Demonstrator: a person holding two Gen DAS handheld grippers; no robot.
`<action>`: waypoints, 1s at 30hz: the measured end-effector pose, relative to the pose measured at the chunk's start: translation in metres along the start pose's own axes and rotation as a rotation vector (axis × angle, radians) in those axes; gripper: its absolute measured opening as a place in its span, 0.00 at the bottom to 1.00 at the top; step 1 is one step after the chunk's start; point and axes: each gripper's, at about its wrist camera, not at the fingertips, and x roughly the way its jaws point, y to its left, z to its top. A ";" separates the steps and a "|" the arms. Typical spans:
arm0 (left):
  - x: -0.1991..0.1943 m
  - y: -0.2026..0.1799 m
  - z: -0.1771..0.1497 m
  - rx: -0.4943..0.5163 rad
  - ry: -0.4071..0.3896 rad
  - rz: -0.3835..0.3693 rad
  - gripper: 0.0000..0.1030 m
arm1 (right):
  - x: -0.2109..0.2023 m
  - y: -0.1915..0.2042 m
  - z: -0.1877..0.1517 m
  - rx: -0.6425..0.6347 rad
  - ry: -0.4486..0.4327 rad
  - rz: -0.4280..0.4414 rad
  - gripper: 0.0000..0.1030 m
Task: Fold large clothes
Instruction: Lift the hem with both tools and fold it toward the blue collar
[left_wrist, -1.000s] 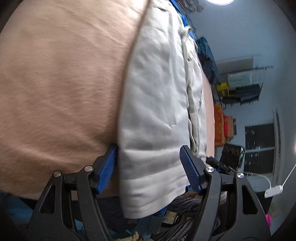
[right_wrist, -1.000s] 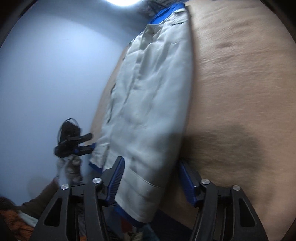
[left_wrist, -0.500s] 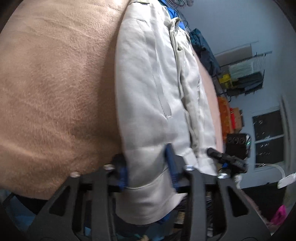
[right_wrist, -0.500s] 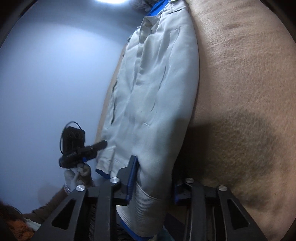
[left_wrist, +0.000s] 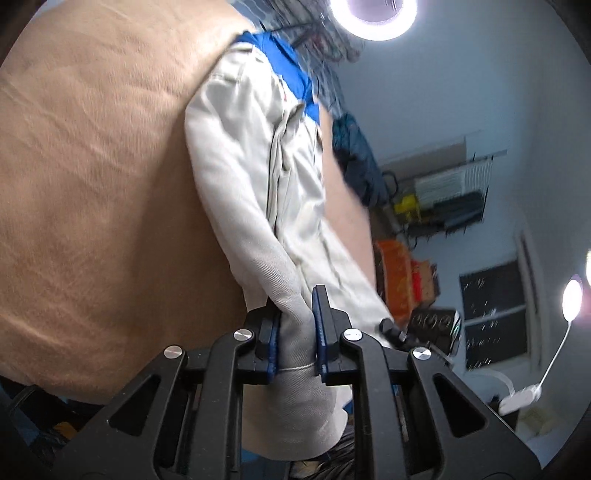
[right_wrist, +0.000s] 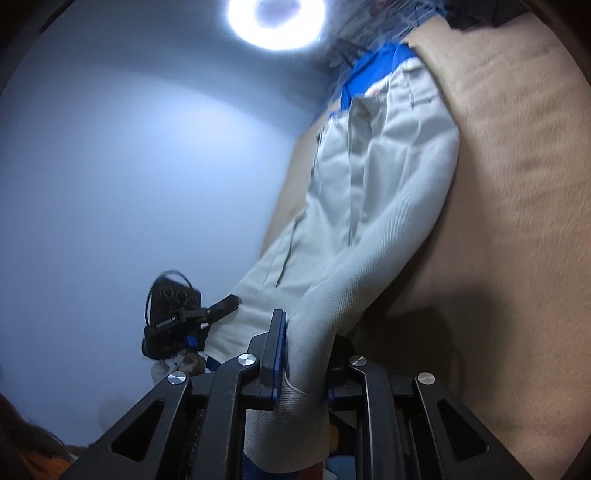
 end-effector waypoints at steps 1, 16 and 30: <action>-0.002 -0.002 0.006 -0.011 -0.016 -0.005 0.13 | -0.003 0.001 0.005 0.017 -0.022 0.002 0.14; 0.036 0.012 0.102 -0.171 -0.070 0.076 0.13 | 0.031 -0.019 0.111 0.145 -0.070 -0.159 0.13; 0.096 0.043 0.142 -0.170 -0.048 0.248 0.13 | 0.068 -0.090 0.141 0.319 -0.027 -0.272 0.13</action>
